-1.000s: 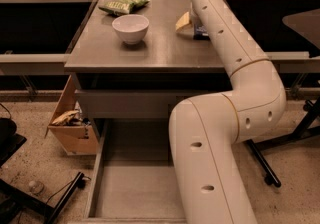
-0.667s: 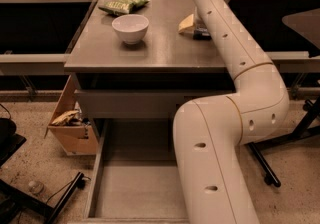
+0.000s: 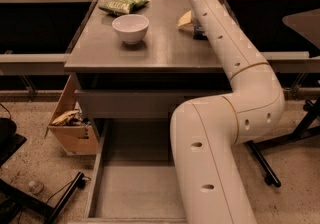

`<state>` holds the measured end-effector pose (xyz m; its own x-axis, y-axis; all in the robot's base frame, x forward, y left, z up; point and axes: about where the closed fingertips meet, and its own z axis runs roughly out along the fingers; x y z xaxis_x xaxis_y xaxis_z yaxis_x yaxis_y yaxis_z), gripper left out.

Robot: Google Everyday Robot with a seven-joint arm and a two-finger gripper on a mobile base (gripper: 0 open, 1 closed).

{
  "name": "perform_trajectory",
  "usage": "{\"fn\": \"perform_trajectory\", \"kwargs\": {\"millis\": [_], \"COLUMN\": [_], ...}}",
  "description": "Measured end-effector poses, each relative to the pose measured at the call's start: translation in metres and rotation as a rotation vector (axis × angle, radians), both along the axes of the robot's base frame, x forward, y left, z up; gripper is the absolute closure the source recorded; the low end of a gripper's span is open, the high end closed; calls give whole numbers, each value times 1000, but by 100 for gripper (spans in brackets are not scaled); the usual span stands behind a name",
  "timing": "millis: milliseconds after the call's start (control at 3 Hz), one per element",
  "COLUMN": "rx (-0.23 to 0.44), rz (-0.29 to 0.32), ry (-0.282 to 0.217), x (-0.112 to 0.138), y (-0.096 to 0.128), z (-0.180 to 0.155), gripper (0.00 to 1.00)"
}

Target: Place rxbar blueberry into top drawer

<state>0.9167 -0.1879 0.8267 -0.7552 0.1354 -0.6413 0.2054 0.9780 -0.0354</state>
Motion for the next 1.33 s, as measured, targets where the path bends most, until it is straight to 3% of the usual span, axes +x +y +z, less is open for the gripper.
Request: {"fn": "perform_trajectory", "kwargs": {"millis": [333, 1333], "rx": [14, 14], "rz": [28, 28], "ry": [17, 17], "x": [0, 0], "y": [13, 13], "z": [-6, -6], "gripper": [18, 88]}}
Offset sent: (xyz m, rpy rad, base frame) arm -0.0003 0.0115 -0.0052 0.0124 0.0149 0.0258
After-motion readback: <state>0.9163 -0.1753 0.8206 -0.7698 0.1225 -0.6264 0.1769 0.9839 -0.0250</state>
